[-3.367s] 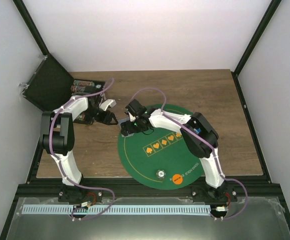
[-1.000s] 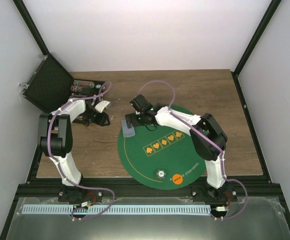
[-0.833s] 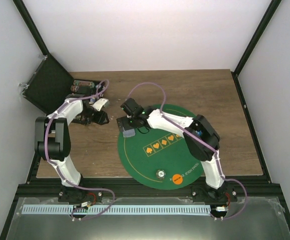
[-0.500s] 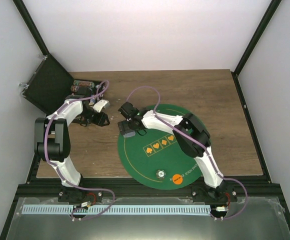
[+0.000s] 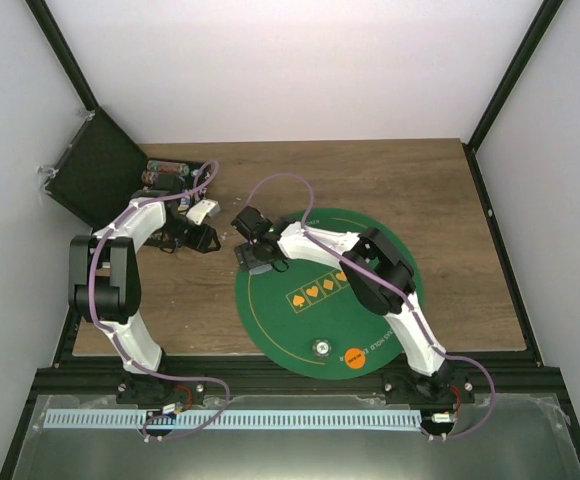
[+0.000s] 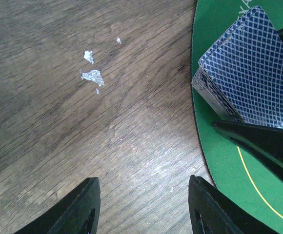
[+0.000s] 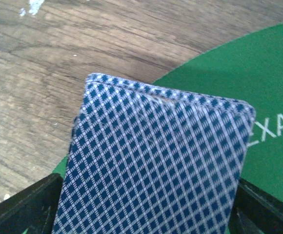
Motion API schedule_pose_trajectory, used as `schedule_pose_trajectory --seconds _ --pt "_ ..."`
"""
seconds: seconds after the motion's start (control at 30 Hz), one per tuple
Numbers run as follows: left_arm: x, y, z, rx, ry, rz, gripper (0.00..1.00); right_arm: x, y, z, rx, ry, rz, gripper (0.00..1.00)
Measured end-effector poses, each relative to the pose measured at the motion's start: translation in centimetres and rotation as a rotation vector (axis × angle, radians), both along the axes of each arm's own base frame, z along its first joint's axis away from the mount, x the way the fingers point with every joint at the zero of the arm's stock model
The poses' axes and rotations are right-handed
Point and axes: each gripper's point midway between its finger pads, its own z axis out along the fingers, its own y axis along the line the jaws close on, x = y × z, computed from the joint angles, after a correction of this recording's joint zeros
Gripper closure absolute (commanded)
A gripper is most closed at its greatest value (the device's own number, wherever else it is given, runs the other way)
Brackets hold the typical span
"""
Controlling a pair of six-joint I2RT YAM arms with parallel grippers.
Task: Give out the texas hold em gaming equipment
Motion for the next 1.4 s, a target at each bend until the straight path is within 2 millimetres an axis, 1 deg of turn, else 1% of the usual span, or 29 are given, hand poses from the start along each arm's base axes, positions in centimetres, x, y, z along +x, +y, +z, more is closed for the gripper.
schedule_pose_trajectory --seconds 0.13,0.3,0.47,0.53,0.6,0.63,0.67,0.7,0.8,0.9,0.97,1.0,1.07,1.17,1.2,1.3,1.33,1.4 --pt "-0.1 0.0 0.0 0.0 0.003 -0.001 0.48 0.1 -0.5 -0.2 -0.028 -0.011 0.002 0.3" --pt "-0.3 0.2 0.1 -0.002 0.01 -0.001 0.47 0.1 -0.8 -0.6 -0.062 -0.026 0.03 0.41" --pt "-0.4 0.9 0.8 -0.036 0.011 0.014 0.47 -0.4 -0.6 0.1 -0.05 -0.046 0.126 0.49" --pt "-0.2 1.4 1.4 -0.056 0.006 0.028 0.47 -1.2 -0.5 0.2 -0.035 -0.045 0.186 0.49" --pt "0.0 1.9 1.8 -0.072 0.0 0.038 0.47 -2.4 -0.6 0.1 -0.024 -0.037 0.26 0.5" --pt "0.1 2.2 2.0 -0.08 -0.006 0.042 0.47 -3.1 -0.6 0.1 -0.017 -0.031 0.294 0.52" --pt "0.1 2.4 2.0 -0.084 -0.006 0.044 0.47 -4.1 -0.7 0.1 -0.008 -0.025 0.351 0.52" --pt "0.0 2.6 2.1 -0.088 -0.007 0.041 0.47 -4.6 -0.7 0.1 -0.007 -0.023 0.37 0.52" --pt "-0.4 2.4 2.5 -0.102 -0.013 0.015 0.47 -6.9 -0.3 0.1 -0.001 -0.024 0.485 0.52" --pt "-0.8 1.9 3.2 -0.127 -0.023 -0.02 0.46 -9.3 0.4 0.1 0.0 -0.026 0.593 0.47" --pt "-1.2 1.4 3.8 -0.151 -0.036 -0.049 0.44 -10.9 0.9 0.0 0.007 -0.025 0.66 0.39" --pt "-1.4 1.2 4.1 -0.162 -0.044 -0.065 0.42 -11.6 0.9 -0.1 0.01 -0.02 0.684 0.35" --pt "-1.8 0.8 4.9 -0.189 -0.06 -0.097 0.35 -12.8 0.9 -0.5 0.007 -0.011 0.735 0.23" --pt "-2.5 0.0 6.0 -0.23 -0.087 -0.149 0.28 -13.4 0.9 -0.3 0.009 -0.015 0.763 0.04" --pt "-2.7 -0.2 6.2 -0.241 -0.094 -0.165 0.27 -13.5 0.9 -0.2 0.009 -0.016 0.767 0.01" --pt "-3.5 -0.7 6.7 -0.267 -0.094 -0.206 0.23 -13.6 0.6 0.7 0.02 -0.026 0.759 0.0" --pt "-3.6 -0.9 6.8 -0.271 -0.096 -0.222 0.22 -13.6 0.6 1.3 0.028 -0.036 0.759 0.0" --pt "-4.0 -1.4 7.2 -0.279 -0.104 -0.265 0.2 -13.7 0.4 3.2 0.057 -0.067 0.746 0.0"
